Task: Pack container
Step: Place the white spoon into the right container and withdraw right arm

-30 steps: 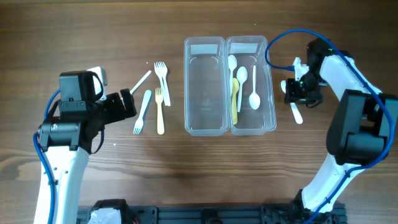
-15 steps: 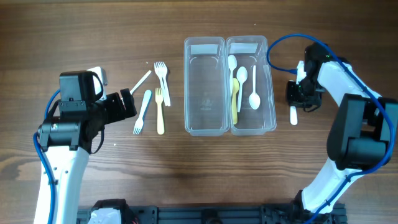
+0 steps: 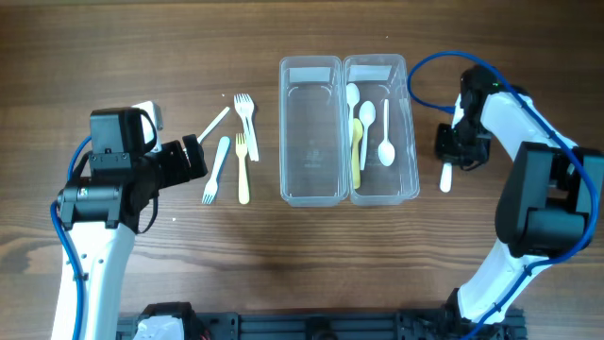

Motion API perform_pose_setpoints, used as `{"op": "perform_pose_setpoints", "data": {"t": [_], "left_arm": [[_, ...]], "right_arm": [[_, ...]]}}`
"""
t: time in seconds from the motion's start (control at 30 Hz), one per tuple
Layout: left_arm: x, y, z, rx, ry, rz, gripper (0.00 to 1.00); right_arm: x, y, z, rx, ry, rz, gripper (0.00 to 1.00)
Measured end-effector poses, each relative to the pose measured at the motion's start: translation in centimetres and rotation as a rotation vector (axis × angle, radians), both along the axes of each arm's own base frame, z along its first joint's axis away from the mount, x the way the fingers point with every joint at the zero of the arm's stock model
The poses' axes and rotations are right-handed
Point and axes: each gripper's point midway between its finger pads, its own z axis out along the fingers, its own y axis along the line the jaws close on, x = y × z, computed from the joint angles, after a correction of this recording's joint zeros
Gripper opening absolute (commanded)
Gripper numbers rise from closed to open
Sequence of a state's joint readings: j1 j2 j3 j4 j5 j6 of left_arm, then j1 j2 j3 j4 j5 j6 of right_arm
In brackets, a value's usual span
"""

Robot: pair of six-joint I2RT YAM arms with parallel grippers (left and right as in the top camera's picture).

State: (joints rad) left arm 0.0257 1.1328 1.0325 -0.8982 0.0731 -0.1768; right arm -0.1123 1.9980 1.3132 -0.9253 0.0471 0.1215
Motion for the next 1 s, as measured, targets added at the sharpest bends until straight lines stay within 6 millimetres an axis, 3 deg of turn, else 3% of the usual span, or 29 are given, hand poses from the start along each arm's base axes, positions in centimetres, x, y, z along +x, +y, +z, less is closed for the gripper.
{"op": "perform_pose_setpoints", "data": {"t": [0.1,0.17,0.23,0.33,0.43,0.53,0.57,0.63,0.73,0.83,0.9,1.0], "left_arm": [[0.0,0.0,0.0,0.0,-0.001,0.0,1.0],[0.0,0.0,0.0,0.0,-0.001,0.0,1.0],[0.0,0.0,0.0,0.0,-0.001,0.0,1.0],[0.0,0.0,0.0,0.0,0.0,0.0,1.0],[0.0,0.0,0.0,0.0,-0.001,0.0,1.0],[0.0,0.0,0.0,0.0,-0.001,0.0,1.0],[0.0,0.0,0.0,0.0,-0.001,0.0,1.0],[0.0,0.0,0.0,0.0,0.0,0.0,1.0],[0.0,0.0,0.0,0.0,-0.001,0.0,1.0],[0.0,0.0,0.0,0.0,-0.001,0.0,1.0],[0.0,0.0,0.0,0.0,-0.001,0.0,1.0],[0.0,0.0,0.0,0.0,-0.001,0.0,1.0]], "right_arm": [[1.8,-0.3,3.0,-0.013,-0.092,-0.005,0.09],[4.0,-0.3,8.6,-0.015,-0.26,-0.004,0.08],[4.9,0.3,12.7,0.009,-0.379,0.0,0.07],[4.9,3.7,19.7,0.1,-0.573,0.07,0.09],[4.2,8.5,22.6,0.177,-0.645,0.176,0.09],[4.2,13.3,22.2,0.238,-0.639,0.277,0.12],[4.4,15.1,21.1,0.262,-0.619,0.305,0.12],[5.4,16.6,19.6,0.279,-0.617,0.306,0.12],[6.1,18.3,13.8,0.288,-0.487,0.283,0.15],[5.5,18.3,9.5,0.278,-0.374,0.254,0.31],[5.5,18.3,9.4,0.275,-0.374,0.261,0.43],[5.4,18.2,11.4,0.274,-0.424,0.302,0.61]]}}
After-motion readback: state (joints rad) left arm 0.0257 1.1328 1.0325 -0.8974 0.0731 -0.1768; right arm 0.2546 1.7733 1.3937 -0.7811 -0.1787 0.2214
